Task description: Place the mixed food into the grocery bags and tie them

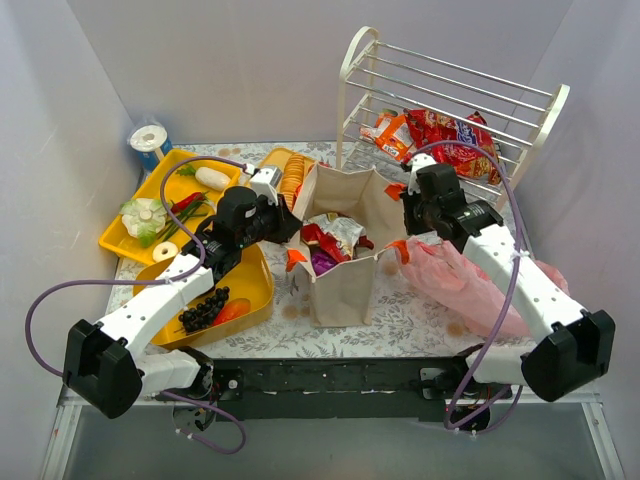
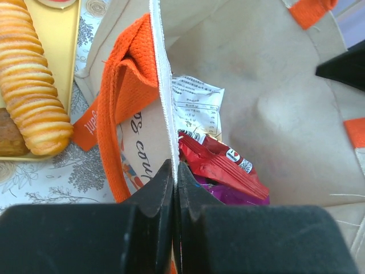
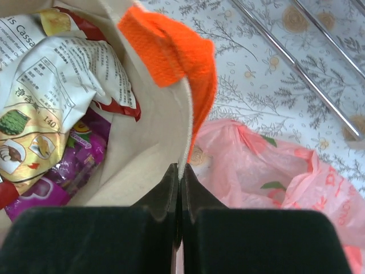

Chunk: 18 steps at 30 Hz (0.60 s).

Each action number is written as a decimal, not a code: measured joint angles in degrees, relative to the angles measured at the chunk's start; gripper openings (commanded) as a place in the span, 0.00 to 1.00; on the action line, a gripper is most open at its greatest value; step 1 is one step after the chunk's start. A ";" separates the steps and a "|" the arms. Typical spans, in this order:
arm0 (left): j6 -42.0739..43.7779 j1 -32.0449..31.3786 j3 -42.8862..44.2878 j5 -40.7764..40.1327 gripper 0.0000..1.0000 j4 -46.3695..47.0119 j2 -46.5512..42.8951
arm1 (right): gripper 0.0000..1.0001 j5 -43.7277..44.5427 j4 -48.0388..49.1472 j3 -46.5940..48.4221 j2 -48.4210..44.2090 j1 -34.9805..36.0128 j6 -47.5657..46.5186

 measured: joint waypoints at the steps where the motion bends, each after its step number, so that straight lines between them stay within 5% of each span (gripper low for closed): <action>1: -0.74 0.00 0.00 -0.02 0.00 -0.09 0.00 | 0.01 -0.74 -0.02 1.20 1.53 -0.33 -0.61; 11: -17.03 -3.82 -3.61 -7.82 0.00 7.15 0.46 | 0.01 -2.86 1.14 20.02 15.23 -0.24 -11.32; 18: -25.86 -9.64 -4.96 -17.20 0.00 16.44 4.96 | 0.01 0.26 6.56 24.87 22.62 -0.42 -20.72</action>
